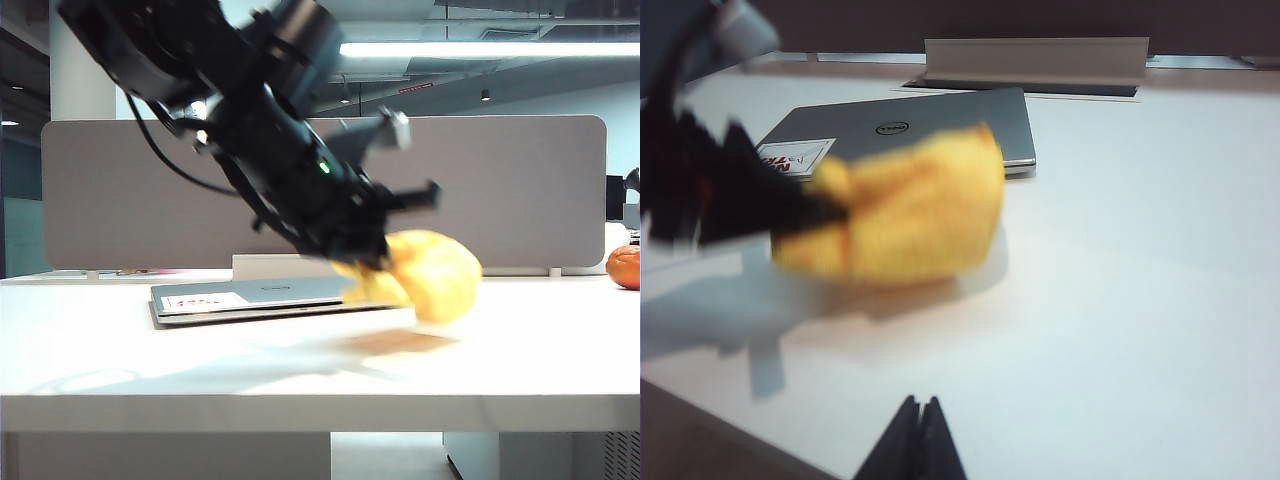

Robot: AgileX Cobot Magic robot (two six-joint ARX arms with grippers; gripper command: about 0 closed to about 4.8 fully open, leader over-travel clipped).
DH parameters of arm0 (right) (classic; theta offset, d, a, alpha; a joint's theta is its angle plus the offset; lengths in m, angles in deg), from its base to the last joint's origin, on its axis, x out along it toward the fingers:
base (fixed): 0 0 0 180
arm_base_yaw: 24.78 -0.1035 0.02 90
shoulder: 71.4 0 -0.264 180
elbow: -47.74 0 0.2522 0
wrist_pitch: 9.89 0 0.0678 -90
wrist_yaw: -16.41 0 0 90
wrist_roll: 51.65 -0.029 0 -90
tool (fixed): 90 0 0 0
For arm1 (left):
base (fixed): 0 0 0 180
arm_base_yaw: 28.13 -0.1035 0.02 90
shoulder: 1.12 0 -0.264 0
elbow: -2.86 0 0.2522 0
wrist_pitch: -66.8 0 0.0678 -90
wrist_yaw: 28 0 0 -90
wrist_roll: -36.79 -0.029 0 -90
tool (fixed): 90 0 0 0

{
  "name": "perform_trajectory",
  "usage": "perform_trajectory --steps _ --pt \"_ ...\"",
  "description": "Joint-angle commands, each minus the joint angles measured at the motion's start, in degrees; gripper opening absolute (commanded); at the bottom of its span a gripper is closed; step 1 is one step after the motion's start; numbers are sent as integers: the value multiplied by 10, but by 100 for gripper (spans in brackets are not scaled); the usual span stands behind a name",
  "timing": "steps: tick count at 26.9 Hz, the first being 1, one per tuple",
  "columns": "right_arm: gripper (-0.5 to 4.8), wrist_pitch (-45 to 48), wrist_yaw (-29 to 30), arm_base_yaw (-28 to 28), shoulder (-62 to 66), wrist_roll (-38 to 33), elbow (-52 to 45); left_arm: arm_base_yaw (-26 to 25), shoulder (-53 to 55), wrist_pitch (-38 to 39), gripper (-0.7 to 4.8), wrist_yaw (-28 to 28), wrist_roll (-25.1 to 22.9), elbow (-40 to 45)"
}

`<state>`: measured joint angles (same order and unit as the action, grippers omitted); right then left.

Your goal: Pick up the yellow rag and put it over the laptop.

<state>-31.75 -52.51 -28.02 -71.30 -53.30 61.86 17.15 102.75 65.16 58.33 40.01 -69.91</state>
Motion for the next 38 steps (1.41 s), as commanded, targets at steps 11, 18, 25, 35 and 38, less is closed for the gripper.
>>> perform_trajectory --steps 11,18,25,35,38 --pt "0 6 0 -2 -1 -1 -3 -134 -19 -139 -5 -6 -28 -49" --pt "0 5 1 -3 -1 -1 -3 -223 61 -112 -5 0 -35 -98" --pt "0 5 0 -2 -1 -1 -3 -243 134 46 -1 36 -35 -189" --pt "0 5 0 -2 -1 0 -3 -247 139 94 320 36 -35 -196" --pt "0 5 -7 -2 -1 0 -3 -247 124 127 433 20 -35 -198"
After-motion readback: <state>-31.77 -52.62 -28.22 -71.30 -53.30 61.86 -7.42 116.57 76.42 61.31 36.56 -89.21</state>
